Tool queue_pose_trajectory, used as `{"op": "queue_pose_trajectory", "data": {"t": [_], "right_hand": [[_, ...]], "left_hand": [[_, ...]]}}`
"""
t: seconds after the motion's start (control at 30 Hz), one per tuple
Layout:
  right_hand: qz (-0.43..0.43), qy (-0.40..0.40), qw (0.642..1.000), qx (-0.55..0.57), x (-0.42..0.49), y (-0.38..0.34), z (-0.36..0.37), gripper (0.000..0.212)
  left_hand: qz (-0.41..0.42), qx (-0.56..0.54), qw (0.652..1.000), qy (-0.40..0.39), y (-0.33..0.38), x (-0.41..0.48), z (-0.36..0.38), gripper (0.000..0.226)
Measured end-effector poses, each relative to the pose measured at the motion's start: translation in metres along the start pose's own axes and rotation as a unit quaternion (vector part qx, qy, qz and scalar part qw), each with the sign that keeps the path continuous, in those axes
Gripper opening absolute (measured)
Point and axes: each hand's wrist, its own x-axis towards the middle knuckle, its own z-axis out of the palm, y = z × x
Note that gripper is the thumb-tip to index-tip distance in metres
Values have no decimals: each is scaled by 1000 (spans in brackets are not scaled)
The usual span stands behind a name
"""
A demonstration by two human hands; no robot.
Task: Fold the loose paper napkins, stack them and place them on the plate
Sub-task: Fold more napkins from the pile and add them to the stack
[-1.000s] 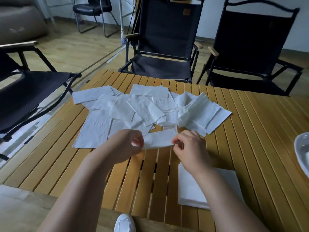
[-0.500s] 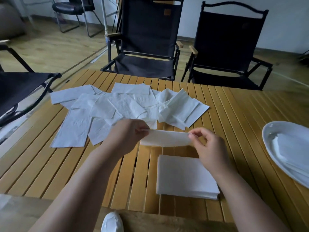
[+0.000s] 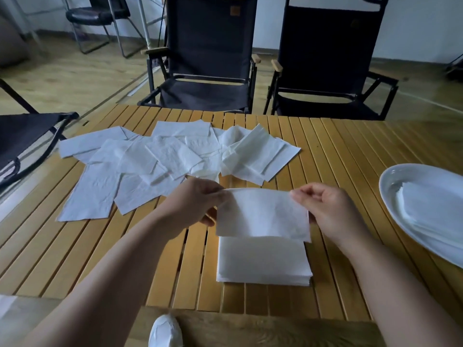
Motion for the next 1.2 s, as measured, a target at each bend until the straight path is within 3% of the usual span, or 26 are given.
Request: {"op": "queue_pose_trajectory", "data": {"t": [0.1,0.2,0.33,0.7,1.03,1.2], "right_hand": [[71,-109,989,-73,-2,9,-11,14],[90,-161,978,-102,-3,16,-14,14],[80,-166,974,-134,-3,17,-13,17],[98,-166,957,-219,-1,22,-4,21],[110,-132,959,-225,3,21,-4,33],[45,-2,979,-199,16,16,14,26]], "left_hand": [[-42,-1,998,-50,-4,-1,0,17],[-91,33,989,-113,-6,-2,3,15],[-120,79,974,-173,-6,-3,8,14],[-85,233,953,-176,-12,6,18,23],[-70,333,932,-126,-14,16,17,29],[5,309,951,12,-13,27,19,46]]}}
